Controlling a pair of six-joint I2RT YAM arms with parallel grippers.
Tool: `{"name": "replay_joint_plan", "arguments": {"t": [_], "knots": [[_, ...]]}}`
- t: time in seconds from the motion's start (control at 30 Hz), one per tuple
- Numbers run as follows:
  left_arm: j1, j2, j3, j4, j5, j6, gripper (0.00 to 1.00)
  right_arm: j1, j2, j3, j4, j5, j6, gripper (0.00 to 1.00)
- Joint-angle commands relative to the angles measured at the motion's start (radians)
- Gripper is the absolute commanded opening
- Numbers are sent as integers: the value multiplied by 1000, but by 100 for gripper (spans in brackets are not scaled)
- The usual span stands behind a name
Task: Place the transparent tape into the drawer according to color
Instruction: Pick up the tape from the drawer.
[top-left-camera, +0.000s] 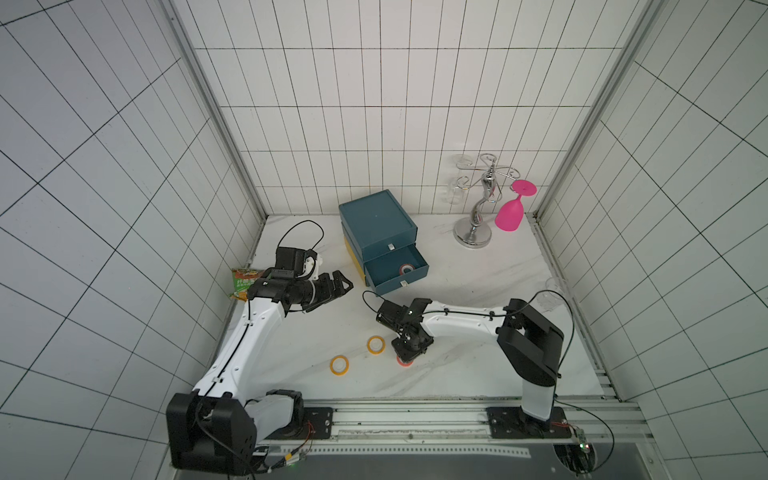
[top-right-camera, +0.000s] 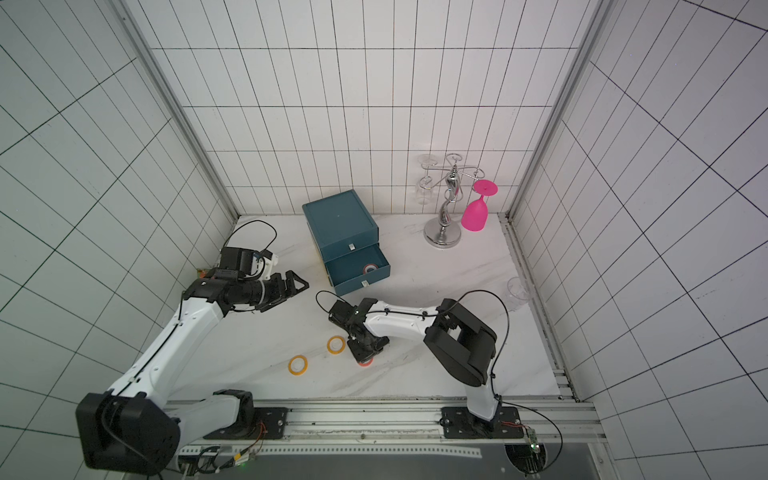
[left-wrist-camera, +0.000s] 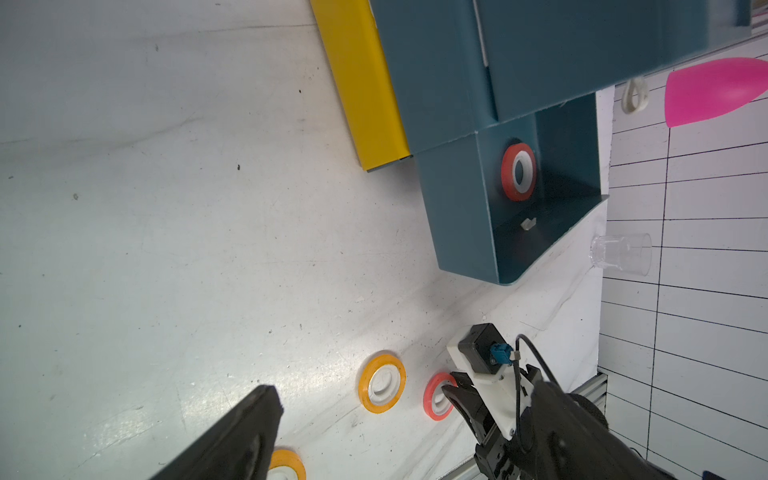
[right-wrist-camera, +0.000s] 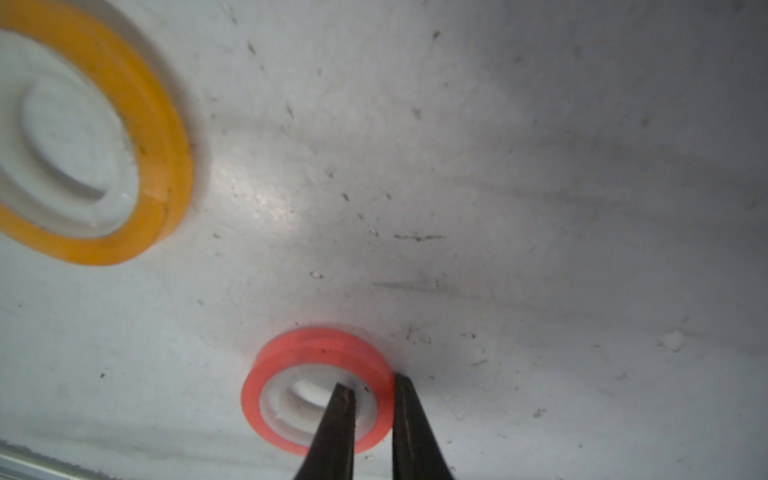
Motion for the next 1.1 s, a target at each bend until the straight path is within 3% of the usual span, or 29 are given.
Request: {"name": "replay_joint_plan", "arguments": {"t": [0.0,0.27,0.63,1.07], "knots": [[5,-10,-4,0,-13,18,98,12,27,10,-15,-3,11,3],[4,-7,3,-2,-13,19,98,-1,-45,0,-8,-4,35,0],[6,-3,13,2,-15,16,98,-112,-222,31,-31,-29,49,0],[7,16,42,1,-12,13,98,-297,-253,267,-52,-56,7,0]]}}
